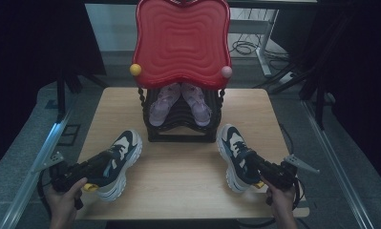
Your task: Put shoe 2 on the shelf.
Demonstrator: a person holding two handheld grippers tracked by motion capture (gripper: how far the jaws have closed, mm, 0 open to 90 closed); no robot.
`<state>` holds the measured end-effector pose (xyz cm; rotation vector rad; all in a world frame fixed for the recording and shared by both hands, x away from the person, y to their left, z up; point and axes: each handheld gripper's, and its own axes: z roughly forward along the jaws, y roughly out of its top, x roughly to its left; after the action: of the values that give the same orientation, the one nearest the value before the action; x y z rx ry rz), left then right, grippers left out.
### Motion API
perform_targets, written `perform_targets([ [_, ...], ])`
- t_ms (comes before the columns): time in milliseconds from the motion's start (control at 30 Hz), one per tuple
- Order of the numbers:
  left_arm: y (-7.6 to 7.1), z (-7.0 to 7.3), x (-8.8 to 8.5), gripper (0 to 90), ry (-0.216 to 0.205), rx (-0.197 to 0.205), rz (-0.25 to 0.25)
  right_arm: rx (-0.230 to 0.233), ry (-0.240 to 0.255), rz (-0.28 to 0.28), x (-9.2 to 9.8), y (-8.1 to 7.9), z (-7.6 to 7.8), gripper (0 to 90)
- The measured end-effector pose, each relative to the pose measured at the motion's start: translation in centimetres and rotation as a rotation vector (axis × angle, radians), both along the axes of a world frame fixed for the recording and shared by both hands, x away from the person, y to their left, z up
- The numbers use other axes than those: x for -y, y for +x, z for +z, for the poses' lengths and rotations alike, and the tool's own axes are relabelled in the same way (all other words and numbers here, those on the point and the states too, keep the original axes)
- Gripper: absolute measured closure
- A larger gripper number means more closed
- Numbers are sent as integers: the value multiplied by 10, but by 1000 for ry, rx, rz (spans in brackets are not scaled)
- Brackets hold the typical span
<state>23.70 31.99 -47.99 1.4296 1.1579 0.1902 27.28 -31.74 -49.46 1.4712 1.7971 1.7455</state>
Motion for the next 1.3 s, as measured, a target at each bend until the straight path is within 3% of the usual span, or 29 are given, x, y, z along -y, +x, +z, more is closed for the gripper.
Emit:
perform_targets([
  [367,10,2,-8,672,-36,14,37,-17,43,-71,12,8,-4,742],
  [567,24,10,-13,673,-72,34,46,-5,71,-95,13,16,1,741],
  [767,39,25,-16,673,-83,56,67,33,94,-100,7,26,16,739],
  [1133,52,51,-21,672,-87,95,87,99,118,-120,9,44,59,735],
  [1300,59,64,-23,672,-86,106,93,114,133,-117,5,50,68,735],
])
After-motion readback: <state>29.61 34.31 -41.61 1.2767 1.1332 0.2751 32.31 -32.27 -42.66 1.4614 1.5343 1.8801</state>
